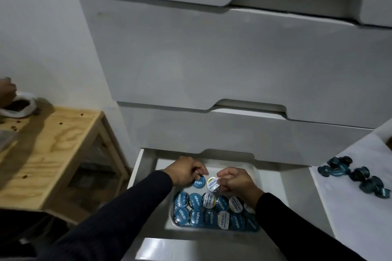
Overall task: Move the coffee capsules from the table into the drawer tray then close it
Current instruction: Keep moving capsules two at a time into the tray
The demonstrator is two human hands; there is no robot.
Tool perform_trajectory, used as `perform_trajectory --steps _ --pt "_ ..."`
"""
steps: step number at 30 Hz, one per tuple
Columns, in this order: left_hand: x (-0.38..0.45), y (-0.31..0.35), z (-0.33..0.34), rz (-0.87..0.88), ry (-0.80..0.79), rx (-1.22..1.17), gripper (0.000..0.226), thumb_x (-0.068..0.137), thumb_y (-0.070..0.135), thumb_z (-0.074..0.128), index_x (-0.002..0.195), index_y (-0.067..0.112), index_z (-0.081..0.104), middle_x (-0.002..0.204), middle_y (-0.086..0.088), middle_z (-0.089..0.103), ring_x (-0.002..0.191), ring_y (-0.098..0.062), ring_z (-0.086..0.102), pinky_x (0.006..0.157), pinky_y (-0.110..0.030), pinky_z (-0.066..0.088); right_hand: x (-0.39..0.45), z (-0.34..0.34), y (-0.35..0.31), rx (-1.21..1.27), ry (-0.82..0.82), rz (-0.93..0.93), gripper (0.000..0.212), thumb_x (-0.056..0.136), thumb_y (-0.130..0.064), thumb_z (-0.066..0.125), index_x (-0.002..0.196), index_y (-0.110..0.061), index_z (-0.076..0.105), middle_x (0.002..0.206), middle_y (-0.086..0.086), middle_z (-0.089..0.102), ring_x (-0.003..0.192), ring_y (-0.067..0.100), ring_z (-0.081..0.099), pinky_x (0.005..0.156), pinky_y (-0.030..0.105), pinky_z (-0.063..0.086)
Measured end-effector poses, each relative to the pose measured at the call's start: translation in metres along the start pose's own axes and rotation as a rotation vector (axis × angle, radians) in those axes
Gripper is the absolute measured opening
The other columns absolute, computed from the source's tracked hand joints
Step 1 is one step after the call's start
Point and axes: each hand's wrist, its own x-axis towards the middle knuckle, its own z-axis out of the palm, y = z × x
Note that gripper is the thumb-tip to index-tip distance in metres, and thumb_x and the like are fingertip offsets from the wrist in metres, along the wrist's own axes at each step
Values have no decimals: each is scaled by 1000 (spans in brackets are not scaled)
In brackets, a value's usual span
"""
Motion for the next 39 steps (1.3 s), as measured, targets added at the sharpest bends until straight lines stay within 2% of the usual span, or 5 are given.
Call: perform_trajectory --steps 5,10,20,32,39 --pt "1 -6 -8 36 -64 121 25 86 4 56 99 20 71 102 0 72 90 -9 66 90 -26 52 1 5 0 -4 -26 8 10 74 3 68 76 -6 72 79 21 71 65 26 67 67 35 59" --pt "-7 -11 -17 14 -48 173 25 87 0 54 98 16 70 99 -3 71 82 -10 64 82 -24 54 1 13 -6 5 -65 6 8 76 3 67 77 -4 70 72 20 66 51 17 62 54 26 58" --pt "-25 -8 -24 72 4 238 18 87 1 56 94 10 70 90 -4 70 73 -9 61 79 -24 54 5 29 -10 1 -178 25 7 76 -4 69 73 -10 73 76 18 70 61 16 65 67 28 58" --pt "-32 -1 -22 54 19 301 20 89 3 54 101 10 69 98 -7 71 84 -15 67 84 -25 53 -1 27 -16 -117 -181 -14 5 75 -8 72 73 -12 73 66 10 68 53 10 60 54 20 54" --pt "-46 0 -12 10 154 326 23 91 21 54 113 23 63 114 -1 64 98 -14 62 89 -21 48 -11 29 -18 -379 -43 -280 13 83 -20 63 86 -12 73 87 0 72 78 9 61 75 18 47"
